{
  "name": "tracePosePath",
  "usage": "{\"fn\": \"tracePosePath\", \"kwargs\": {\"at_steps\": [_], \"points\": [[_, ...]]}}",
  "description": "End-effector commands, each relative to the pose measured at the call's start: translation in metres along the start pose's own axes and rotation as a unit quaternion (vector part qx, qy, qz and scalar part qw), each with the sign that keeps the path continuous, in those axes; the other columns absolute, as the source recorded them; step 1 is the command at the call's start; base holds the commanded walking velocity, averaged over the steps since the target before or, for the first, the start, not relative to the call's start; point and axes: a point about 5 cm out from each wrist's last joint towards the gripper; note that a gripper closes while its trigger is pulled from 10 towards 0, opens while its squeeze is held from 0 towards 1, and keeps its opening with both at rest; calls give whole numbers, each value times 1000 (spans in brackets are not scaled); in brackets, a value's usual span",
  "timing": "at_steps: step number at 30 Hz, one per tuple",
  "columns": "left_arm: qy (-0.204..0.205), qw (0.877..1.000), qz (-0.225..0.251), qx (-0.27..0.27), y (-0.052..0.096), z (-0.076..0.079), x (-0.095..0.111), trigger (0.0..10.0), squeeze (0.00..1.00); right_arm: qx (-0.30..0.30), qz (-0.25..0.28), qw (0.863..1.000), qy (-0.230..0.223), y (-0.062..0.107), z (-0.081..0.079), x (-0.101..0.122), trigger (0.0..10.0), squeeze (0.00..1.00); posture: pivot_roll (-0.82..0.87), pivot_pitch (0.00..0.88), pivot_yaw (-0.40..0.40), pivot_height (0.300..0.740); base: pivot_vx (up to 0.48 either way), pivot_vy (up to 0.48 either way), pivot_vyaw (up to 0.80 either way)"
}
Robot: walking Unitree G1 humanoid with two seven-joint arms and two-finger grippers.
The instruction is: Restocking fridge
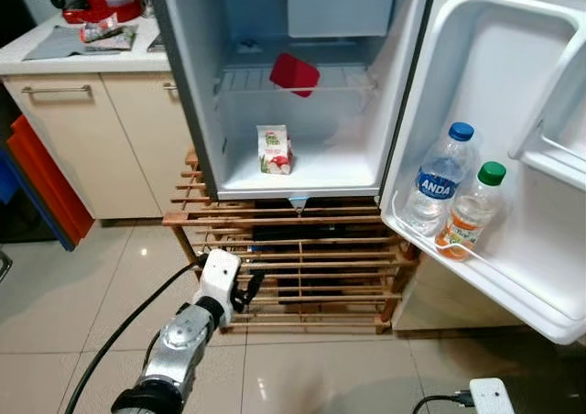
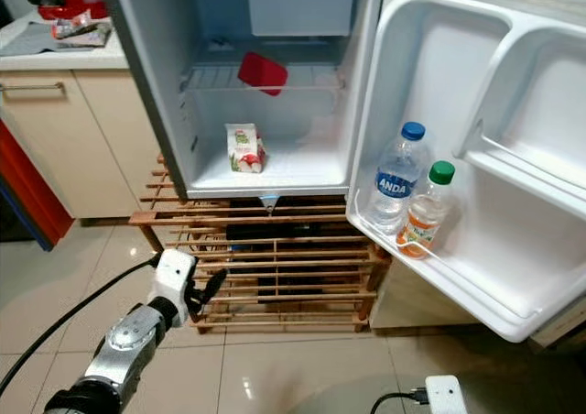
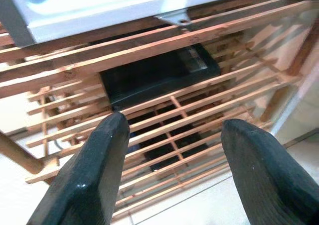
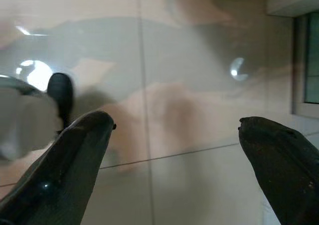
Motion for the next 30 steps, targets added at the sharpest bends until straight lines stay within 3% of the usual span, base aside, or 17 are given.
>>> {"fn": "tracePosePath", "kwargs": {"at_steps": [1, 11, 25, 30], "points": [[-3, 1000, 6, 2, -3, 0, 4, 10000, 0, 0, 12, 1000, 1, 0, 4, 3, 10000, 0, -94, 0, 34, 740, 0, 0, 0], [0, 1000, 5, 3, -4, 1, 3, 10000, 0, 6, 14, 1000, 0, 0, 6, -2, 10000, 0, -96, 0, 35, 740, -208, 0, 0], [-1, 1000, 19, -15, -2, 4, 3, 10000, 0, 9, 9, 1000, 4, 1, 12, -9, 10000, 0, -102, 0, 32, 740, 0, 0, 0], [-3, 999, 27, -36, -4, 11, 6, 10000, 0, 8, 5, 1000, 4, 1, 14, -10, 10000, 0, -107, 0, 33, 740, 0, -443, 0]]}}
Point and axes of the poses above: a point about 5 cm out from each wrist's last joint towards the gripper, its own y axis pointing back from the gripper into the wrist, its own x axis along the axis of the wrist's last joint, z = x × y, and after that the axes turned 5 degrees about y, right-handed
